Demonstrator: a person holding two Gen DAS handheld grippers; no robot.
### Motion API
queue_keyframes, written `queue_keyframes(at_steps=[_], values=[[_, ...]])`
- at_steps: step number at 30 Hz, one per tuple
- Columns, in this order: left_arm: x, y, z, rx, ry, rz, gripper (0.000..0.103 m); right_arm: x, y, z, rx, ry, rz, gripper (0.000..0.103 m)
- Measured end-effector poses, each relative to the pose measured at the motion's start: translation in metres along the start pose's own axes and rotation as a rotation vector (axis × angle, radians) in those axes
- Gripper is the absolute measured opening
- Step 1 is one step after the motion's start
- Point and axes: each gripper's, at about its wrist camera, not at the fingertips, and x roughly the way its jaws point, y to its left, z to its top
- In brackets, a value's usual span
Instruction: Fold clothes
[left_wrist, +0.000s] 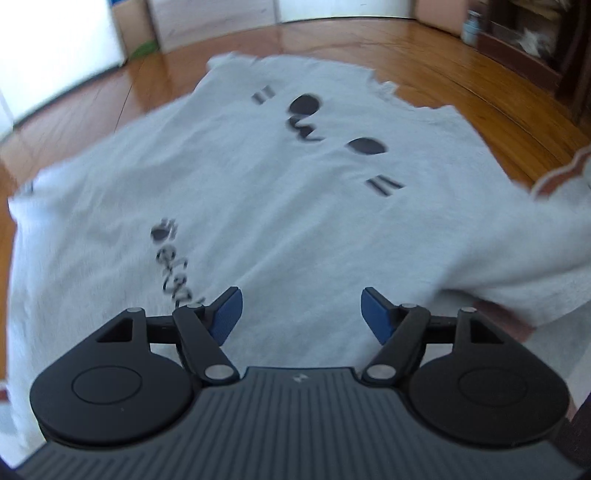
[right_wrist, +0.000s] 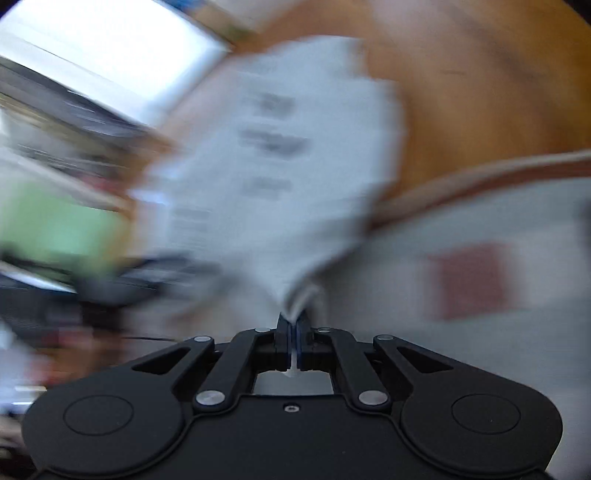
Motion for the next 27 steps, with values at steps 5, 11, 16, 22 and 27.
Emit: queue_keyframes(at_steps=[5,11,16,22,27], values=[[-0.007,0.007,-0.008,-0.023,-0.016,-0.112,0.071,0.016,-0.005,-0.015,0.029,-0.087,-0.056,0.005],[0.004,-0.01,0.004,0.125,0.009,-0.088,0.077,-0.003,0.02,-0.006,-0.136,-0.235,-0.094,0.005],[0.018,-0.026,0.018,0.257,0.043,-0.033,0.009,-0.013,0.023,0.057,-0.209,-0.274,-0.089,0.004],[0.052,0.017,0.049,0.012,0.026,-0.044,0.029,0.04,0.029,0.127,-0.245,-0.273,-0.354,0.009],[0.051,0.052,0.033,-0.13,0.018,-0.079,0.05,0.038,0.031,0.104,-0.173,-0.344,-0.291,0.029]])
